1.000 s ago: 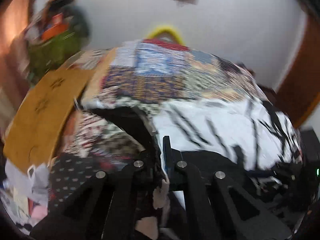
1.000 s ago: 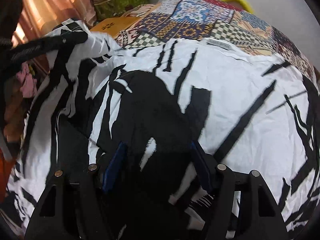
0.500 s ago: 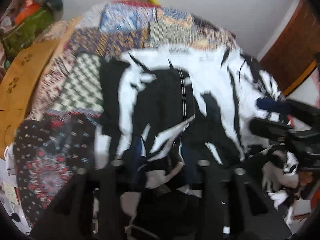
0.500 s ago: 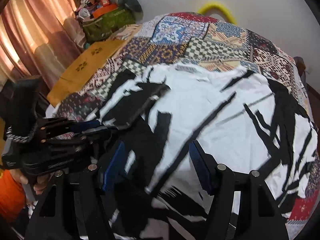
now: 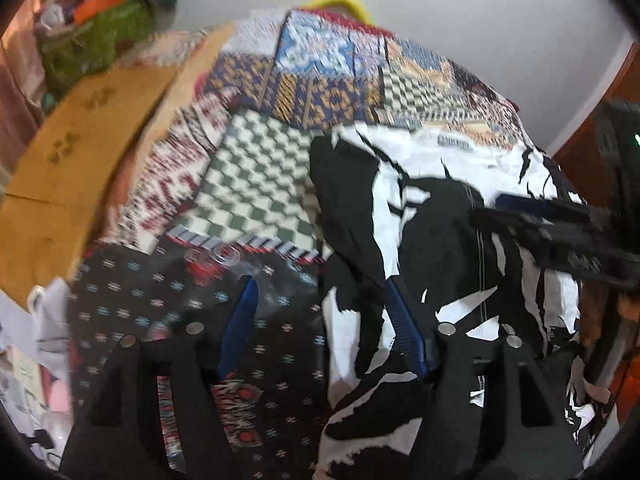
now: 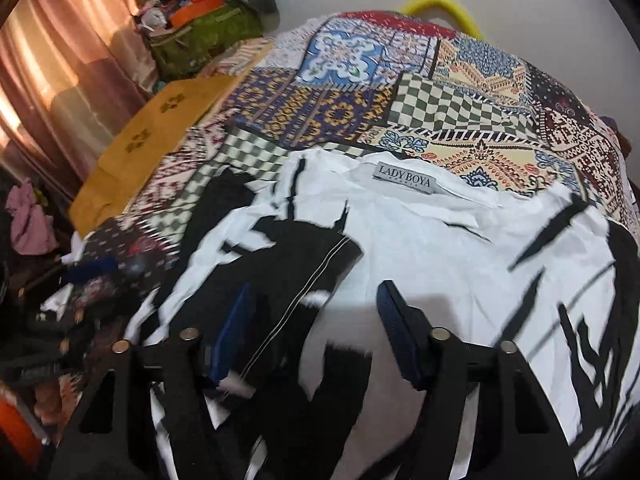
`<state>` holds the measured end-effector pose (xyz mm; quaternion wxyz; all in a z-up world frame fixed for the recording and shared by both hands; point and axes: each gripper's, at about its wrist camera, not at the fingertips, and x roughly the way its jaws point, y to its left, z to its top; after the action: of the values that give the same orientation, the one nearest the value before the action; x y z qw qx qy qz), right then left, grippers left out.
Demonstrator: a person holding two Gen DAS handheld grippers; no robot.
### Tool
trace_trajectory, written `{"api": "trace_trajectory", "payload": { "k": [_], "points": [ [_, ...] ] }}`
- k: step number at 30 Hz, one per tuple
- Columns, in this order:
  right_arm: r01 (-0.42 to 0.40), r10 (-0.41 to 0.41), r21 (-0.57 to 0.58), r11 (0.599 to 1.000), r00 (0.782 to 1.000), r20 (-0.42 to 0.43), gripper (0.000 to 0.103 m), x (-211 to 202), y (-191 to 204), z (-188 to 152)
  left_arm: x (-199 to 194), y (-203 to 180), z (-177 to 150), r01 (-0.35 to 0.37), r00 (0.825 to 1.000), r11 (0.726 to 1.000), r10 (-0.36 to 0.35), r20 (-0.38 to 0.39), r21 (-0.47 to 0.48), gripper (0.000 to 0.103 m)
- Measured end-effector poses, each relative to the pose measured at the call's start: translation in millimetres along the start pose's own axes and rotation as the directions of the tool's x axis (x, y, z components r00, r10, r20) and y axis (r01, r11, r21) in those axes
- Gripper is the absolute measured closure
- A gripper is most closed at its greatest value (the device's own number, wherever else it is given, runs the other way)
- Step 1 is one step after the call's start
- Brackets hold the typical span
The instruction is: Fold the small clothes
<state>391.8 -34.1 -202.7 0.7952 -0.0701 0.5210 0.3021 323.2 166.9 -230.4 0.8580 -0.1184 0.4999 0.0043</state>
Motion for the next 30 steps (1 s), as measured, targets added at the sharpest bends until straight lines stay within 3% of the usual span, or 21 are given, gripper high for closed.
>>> {"api": "trace_trajectory", "payload": {
  "k": [4, 7, 13, 21, 29, 30],
  "points": [
    [-0.005, 0.005, 0.002, 1.0, 1.0, 0.002, 0.064, 14, 0, 7, 19, -9, -7, 0.003, 1.0, 1.0, -0.003, -0.024, 0.029, 0.038],
    [0.002, -0.002, -0.026, 1.0, 1.0, 0.008, 0.091, 20, 6, 9, 28, -8, -10, -0.009, 0.999, 1.0, 0.01, -0.034, 0.03, 0.038],
    [0.053, -0.047, -0.104, 0.993, 0.997, 0.057, 0.097, 19, 16, 7, 27, -4, -14, -0.061, 0.998, 0.997, 0.061, -0.002, 0.042, 0.038],
    [0.098, -0.093, -0.065, 0.993, 0.993, 0.079, 0.098, 24, 6, 12, 26, 1, -23, -0.111, 0.994, 0.994, 0.111, 0.007, -0.013, 0.038],
    [0.118, -0.119, 0.016, 0.993, 0.987, 0.109, 0.097, -2, -10, 5, 11, 6, -30, -0.159, 0.987, 0.986, 0.158, -0.017, -0.057, 0.038],
    [0.127, -0.13, 0.026, 0.992, 0.984, 0.12, 0.094, -9, -12, 5, 7, 5, -31, -0.163, 0.987, 0.985, 0.162, -0.02, -0.052, 0.039]
  ]
}}
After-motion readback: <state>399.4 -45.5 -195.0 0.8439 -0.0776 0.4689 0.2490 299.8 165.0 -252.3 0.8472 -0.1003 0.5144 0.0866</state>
